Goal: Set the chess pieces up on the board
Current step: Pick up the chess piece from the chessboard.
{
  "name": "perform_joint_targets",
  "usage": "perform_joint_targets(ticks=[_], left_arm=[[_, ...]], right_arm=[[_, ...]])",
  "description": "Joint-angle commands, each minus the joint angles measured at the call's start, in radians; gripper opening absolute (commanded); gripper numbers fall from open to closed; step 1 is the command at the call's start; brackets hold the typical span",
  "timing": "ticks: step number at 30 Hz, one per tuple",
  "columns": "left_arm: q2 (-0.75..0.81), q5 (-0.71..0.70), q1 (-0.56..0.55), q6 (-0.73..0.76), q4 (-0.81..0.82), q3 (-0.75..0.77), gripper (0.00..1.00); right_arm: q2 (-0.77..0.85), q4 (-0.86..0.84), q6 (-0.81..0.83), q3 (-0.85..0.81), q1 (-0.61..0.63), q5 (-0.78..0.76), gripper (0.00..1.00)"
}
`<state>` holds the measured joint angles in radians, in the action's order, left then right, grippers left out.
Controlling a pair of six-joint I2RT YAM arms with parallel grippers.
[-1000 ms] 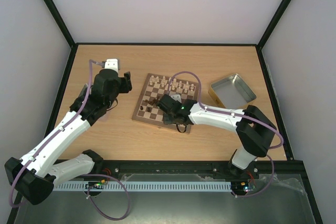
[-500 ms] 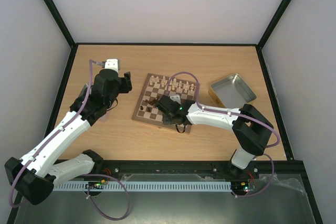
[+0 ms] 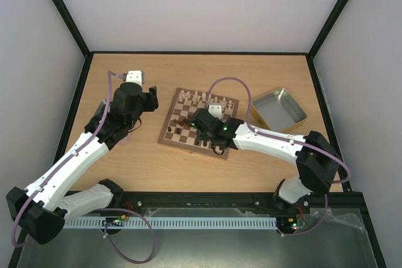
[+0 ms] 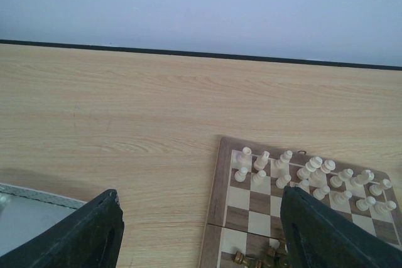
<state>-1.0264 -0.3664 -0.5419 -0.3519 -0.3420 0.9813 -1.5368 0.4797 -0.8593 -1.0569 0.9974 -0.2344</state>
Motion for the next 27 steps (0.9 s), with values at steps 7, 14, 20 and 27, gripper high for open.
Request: perform_joint_targets(ticks=[7, 14, 20, 27], left_arm=[[-0.001, -0.011, 0.007, -0.004, 0.015, -0.004, 0.71], [-0.001, -0.014, 0.008, -0.002, 0.014, -0.006, 0.71], [0.0, -0.014, 0.008, -0.002, 0.014, -0.005, 0.71], [0.002, -0.013, 0.009, -0.002, 0.015, -0.007, 0.71]], right_arm=[[-0.129, -0.055, 0.008, -0.084, -0.089, 0.01, 0.34], [-0.252, -0.046, 0.069, -0.178, -0.121, 0.049, 0.34], [-0.301, -0.031, 0.084, -0.213, -0.133, 0.033, 0.34], [-0.34, -0.011, 0.095, -0.231, -0.14, 0.012, 0.26]])
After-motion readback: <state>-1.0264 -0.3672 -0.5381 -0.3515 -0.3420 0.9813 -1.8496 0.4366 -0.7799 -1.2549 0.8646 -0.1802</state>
